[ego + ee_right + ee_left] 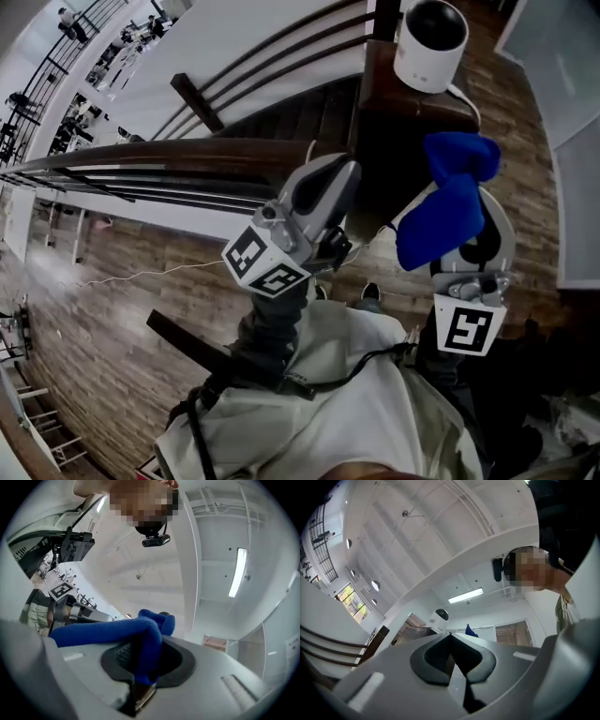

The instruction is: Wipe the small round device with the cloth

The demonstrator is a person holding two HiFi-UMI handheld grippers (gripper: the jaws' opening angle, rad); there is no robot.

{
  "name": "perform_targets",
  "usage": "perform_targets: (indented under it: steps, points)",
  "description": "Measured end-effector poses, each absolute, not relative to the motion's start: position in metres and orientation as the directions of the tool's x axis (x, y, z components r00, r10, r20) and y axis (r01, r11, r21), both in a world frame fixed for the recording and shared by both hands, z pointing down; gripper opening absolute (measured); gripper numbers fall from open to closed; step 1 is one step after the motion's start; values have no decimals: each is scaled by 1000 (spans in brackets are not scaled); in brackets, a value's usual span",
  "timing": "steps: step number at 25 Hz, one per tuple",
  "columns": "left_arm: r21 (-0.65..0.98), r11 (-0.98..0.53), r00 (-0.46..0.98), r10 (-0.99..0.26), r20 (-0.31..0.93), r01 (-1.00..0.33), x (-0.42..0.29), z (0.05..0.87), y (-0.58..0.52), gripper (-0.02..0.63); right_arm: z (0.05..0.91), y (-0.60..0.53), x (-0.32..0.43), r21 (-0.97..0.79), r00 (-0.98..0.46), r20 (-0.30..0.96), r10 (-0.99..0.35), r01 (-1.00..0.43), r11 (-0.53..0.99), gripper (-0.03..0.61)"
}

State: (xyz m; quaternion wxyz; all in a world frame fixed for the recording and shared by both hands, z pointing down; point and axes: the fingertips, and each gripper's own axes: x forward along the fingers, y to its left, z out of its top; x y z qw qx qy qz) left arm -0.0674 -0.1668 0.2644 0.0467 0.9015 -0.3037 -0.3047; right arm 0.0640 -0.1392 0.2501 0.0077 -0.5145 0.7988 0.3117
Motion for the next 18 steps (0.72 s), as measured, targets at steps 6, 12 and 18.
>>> perform_targets:
  steps: [6,12,18]
  points:
    - [267,-824,643,-560,-522,-501,-50,251,-155,5,249,-126,70,490,-482,-294,-825,-817,302,71]
    - [261,-829,646,-552,-527,-495,-45,247,-150,5,249,-121,72,493,-492,-287,-822,-812,313,71]
    - [251,-822,646,-559,-520,-511,-50,247,-148,5,252,-124,66,491,-512,-283,-811,-804,336,71]
